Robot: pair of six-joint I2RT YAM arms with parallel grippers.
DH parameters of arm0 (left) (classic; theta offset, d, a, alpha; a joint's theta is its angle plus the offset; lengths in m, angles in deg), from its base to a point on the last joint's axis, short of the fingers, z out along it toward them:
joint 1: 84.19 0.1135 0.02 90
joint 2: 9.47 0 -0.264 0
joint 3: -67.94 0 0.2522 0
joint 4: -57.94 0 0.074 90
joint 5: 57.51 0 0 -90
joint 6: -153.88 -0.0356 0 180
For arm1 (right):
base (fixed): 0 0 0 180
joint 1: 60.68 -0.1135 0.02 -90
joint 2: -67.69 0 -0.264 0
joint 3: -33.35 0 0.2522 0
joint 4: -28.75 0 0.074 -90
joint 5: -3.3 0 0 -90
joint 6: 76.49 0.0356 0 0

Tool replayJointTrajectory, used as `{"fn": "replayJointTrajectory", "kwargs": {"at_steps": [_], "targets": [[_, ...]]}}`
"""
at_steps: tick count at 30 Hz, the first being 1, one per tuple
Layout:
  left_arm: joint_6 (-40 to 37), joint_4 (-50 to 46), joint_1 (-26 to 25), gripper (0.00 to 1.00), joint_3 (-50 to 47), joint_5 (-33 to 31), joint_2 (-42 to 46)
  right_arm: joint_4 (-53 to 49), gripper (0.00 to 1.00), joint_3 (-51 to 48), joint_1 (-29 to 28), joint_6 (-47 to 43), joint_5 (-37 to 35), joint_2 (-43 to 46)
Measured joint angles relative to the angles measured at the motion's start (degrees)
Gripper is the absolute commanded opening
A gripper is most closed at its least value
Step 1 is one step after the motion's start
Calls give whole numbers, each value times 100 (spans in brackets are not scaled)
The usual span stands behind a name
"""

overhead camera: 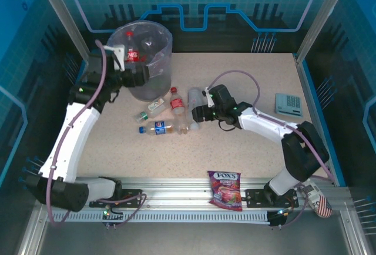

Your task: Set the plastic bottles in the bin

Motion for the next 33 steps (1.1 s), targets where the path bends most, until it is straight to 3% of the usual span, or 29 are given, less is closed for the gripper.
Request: {"fn": "replayJointTrajectory", "kwargs": {"at_steps": [6, 11, 16, 23, 26, 33], "targets": [[970, 531, -739, 99, -1563, 306, 791, 149, 77, 557, -22, 72, -76, -824], [1985, 1241, -964, 99, -2903, 608, 1600, 142, 82, 833, -70, 114, -138, -1309], [2704, 1779, -1307, 99, -3606, 535, 1989, 173, 76, 979, -85, 155, -201, -1663], [3390, 2826, -1609, 99, -4113, 446, 1429, 203, 70, 1067, -85, 173, -304, -1740], [3652, 3327, -1716, 99, -4199, 431, 1117, 247, 63, 1045, -79, 175, -323, -1740], [4168, 4317, -1836, 99, -4236, 404, 640, 575, 52, 358, 55, 142, -350, -1268]]}}
